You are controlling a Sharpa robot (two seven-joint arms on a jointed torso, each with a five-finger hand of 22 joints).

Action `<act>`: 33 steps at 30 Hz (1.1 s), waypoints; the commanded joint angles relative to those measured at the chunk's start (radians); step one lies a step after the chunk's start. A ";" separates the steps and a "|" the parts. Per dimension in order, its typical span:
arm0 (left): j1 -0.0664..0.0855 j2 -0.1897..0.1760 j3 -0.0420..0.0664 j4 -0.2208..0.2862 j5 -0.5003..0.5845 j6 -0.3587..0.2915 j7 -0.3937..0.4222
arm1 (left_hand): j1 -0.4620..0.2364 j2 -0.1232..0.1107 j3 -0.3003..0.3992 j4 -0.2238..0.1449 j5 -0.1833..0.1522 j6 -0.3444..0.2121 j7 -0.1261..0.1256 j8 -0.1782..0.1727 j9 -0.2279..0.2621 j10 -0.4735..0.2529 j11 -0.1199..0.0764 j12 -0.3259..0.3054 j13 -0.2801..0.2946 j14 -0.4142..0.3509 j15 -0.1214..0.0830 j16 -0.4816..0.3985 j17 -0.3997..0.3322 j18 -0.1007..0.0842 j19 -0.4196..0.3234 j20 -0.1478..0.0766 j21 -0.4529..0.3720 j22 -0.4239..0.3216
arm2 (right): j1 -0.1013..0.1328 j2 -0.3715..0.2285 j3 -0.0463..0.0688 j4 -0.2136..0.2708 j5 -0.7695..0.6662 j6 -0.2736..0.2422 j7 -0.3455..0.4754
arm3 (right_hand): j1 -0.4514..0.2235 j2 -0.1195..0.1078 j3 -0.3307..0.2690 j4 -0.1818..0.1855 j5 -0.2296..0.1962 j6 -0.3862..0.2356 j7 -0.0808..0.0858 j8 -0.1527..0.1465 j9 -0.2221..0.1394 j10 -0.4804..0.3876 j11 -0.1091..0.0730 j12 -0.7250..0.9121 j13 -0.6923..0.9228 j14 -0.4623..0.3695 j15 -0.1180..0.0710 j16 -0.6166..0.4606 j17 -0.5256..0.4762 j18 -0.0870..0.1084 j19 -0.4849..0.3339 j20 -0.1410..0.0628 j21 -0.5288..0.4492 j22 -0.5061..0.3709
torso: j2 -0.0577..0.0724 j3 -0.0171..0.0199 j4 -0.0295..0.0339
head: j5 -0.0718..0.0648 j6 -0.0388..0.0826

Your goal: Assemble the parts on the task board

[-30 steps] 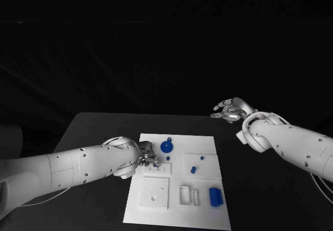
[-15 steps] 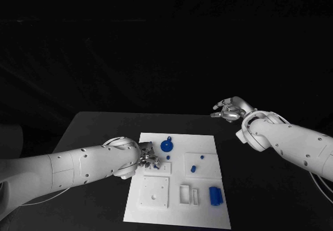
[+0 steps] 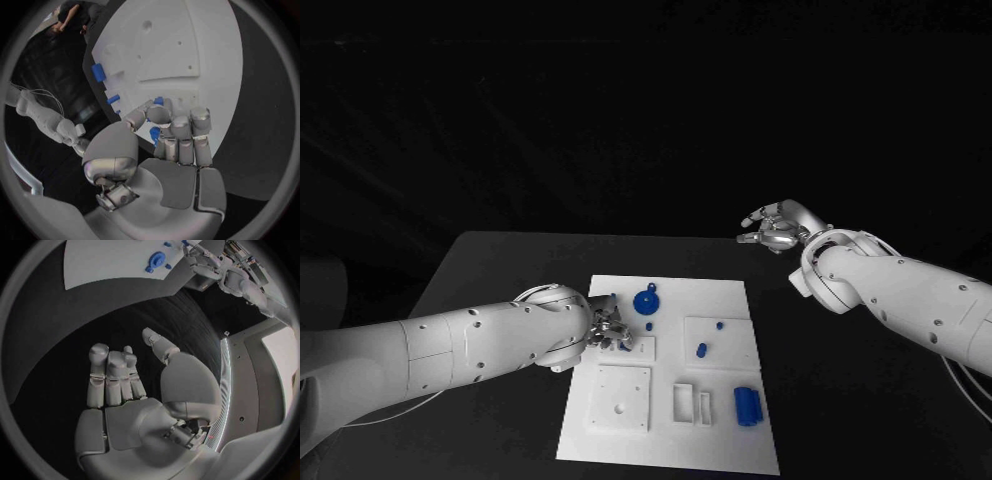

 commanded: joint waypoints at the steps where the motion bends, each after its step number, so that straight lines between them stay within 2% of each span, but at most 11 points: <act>1: -0.004 0.002 -0.002 0.001 -0.005 0.022 0.003 | 0.000 0.012 0.005 0.004 -0.005 0.144 -0.082 0.003 0.233 -0.027 -0.022 0.004 0.000 0.054 -0.058 0.005 -0.002 0.017 0.004 -0.092 0.005 0.016 | 0.000 0.003 0.001 0.000 -0.002 0.014 0.004 | 0.001 0.007 0.000 -0.007 -0.007 -0.022 0.029 -0.003 -0.002 -0.006 0.000 0.006 -0.001 -0.005 0.003 -0.004 0.002 0.052 0.000 -0.002 -0.004 0.016 | 0.000 0.0003 -0.0001 | 0.000 0.000; 11: -0.006 0.008 -0.003 -0.003 -0.006 0.030 0.002 | -0.010 0.017 0.005 0.012 -0.023 0.144 -0.081 -0.001 0.235 -0.029 -0.021 0.005 -0.002 0.052 -0.057 0.005 -0.006 0.018 0.001 -0.091 0.007 0.015 | 0.000 0.005 0.001 0.000 -0.002 0.014 0.005 | 0.000 0.008 0.000 -0.007 -0.007 -0.021 0.029 -0.003 -0.002 -0.006 0.000 0.006 -0.001 -0.005 0.003 -0.004 0.002 0.052 0.000 -0.001 -0.004 0.016 | 0.000 0.0001 -0.0003 | 0.000 0.001; 16: -0.006 0.009 -0.004 -0.001 -0.006 0.055 0.005 | -0.024 0.022 0.003 0.026 -0.029 0.148 -0.081 -0.003 0.237 -0.028 -0.021 0.008 -0.002 0.052 -0.057 0.008 -0.008 0.019 -0.002 -0.090 0.009 0.015 | 0.000 0.004 0.001 0.001 -0.002 0.015 0.005 | 0.000 0.008 0.001 -0.007 -0.007 -0.021 0.029 -0.003 -0.002 -0.006 0.000 0.006 -0.002 -0.005 0.004 -0.004 0.002 0.052 0.000 -0.001 -0.004 0.016 | 0.000 0.0003 -0.0006 | 0.000 -0.001; 23: -0.007 0.009 -0.004 0.003 -0.005 0.075 0.006 | -0.054 0.032 0.001 0.031 0.017 0.154 -0.081 -0.010 0.234 -0.030 -0.020 0.014 -0.003 0.050 -0.056 0.016 -0.011 0.019 -0.008 -0.089 0.015 0.016 | 0.000 0.005 0.001 0.001 -0.002 0.016 0.004 | -0.001 0.008 0.001 -0.007 -0.007 -0.021 0.029 -0.003 -0.002 -0.006 0.000 0.006 -0.002 -0.005 0.004 -0.004 0.002 0.052 0.000 -0.001 -0.004 0.016 | 0.000 0.0005 -0.0006 | -0.001 -0.002; 27: -0.007 0.009 -0.004 0.001 -0.005 0.075 0.007 | -0.066 0.036 0.000 0.033 0.027 0.157 -0.081 -0.012 0.230 -0.030 -0.020 0.016 -0.003 0.050 -0.055 0.018 -0.013 0.019 -0.009 -0.089 0.017 0.015 | 0.000 0.005 0.001 0.001 -0.002 0.016 0.004 | -0.001 0.008 0.001 -0.007 -0.007 -0.021 0.029 -0.003 -0.002 -0.006 0.000 0.006 -0.002 -0.005 0.004 -0.004 0.002 0.052 0.000 -0.001 -0.004 0.016 | 0.000 0.0003 -0.0003 | -0.002 -0.003; 33: -0.007 0.011 -0.004 0.000 -0.005 0.062 0.009 | -0.098 0.055 -0.002 0.040 0.039 0.161 -0.081 -0.015 0.225 -0.031 -0.020 0.019 -0.004 0.048 -0.055 0.022 -0.016 0.020 -0.014 -0.088 0.019 0.014 | 0.000 0.008 0.001 0.000 -0.002 0.017 0.004 | -0.001 0.009 0.001 -0.007 -0.006 -0.021 0.029 -0.003 -0.002 -0.006 0.000 0.006 -0.002 -0.005 0.004 -0.004 0.002 0.052 0.000 -0.001 -0.004 0.016 | 0.000 0.0002 -0.0001 | -0.002 0.000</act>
